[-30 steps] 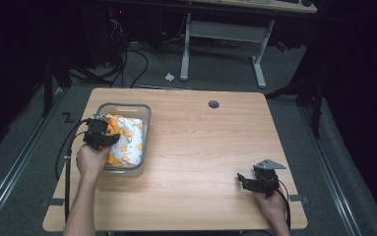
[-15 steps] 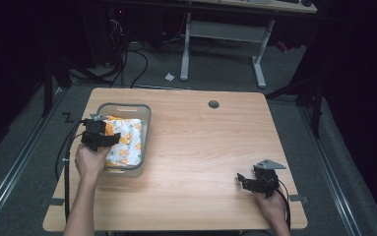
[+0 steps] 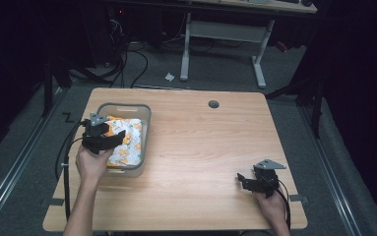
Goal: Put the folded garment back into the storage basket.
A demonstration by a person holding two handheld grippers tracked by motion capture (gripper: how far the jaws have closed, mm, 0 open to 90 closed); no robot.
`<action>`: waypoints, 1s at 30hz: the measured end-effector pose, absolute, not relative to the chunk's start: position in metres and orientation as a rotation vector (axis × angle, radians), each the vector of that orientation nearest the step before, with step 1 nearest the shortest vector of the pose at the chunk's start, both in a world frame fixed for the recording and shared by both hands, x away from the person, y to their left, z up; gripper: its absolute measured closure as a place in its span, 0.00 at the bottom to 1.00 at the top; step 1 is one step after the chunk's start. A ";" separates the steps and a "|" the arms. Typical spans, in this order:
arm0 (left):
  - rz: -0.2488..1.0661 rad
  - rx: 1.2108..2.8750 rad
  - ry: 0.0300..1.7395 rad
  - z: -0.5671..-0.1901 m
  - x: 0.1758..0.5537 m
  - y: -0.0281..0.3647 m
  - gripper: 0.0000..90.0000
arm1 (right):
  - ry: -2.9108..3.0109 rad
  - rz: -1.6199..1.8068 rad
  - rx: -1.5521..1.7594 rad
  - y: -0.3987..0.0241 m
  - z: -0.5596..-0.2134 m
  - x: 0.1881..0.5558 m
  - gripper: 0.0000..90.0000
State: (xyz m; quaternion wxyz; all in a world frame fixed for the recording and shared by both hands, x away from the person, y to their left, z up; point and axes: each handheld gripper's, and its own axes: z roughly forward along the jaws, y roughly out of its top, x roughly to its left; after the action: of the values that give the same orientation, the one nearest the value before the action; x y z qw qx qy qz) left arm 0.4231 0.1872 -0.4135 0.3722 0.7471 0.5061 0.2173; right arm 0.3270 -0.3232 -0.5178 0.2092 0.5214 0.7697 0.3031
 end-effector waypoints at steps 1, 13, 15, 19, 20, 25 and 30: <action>0.553 1.909 1.287 -0.413 0.422 0.185 0.41 | 2.141 0.843 1.450 -0.323 -0.518 0.327 0.26; 0.477 1.896 1.241 -0.408 0.409 0.161 0.44 | 2.141 0.843 1.451 -0.323 -0.518 0.327 0.26; 0.466 1.897 1.232 -0.408 0.408 0.158 0.44 | 2.141 0.843 1.451 -0.323 -0.518 0.327 0.26; 0.458 1.899 1.220 -0.408 0.405 0.154 0.44 | 2.141 0.843 1.451 -0.323 -0.518 0.327 0.27; 0.458 1.901 1.218 -0.408 0.405 0.154 0.44 | 2.141 0.843 1.451 -0.323 -0.518 0.327 0.26; 0.453 1.902 1.207 -0.408 0.401 0.149 0.44 | 2.141 0.843 1.451 -0.323 -0.518 0.327 0.26; 0.445 1.899 1.188 -0.407 0.397 0.144 0.44 | 2.141 0.843 1.451 -0.323 -0.518 0.327 0.26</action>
State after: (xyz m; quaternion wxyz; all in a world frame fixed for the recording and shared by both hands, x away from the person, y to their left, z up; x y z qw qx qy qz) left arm 0.3966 0.1444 -0.4070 0.4158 0.7563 0.4730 0.1773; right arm 0.3270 -0.3232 -0.5178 0.2092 0.5216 0.7696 0.3032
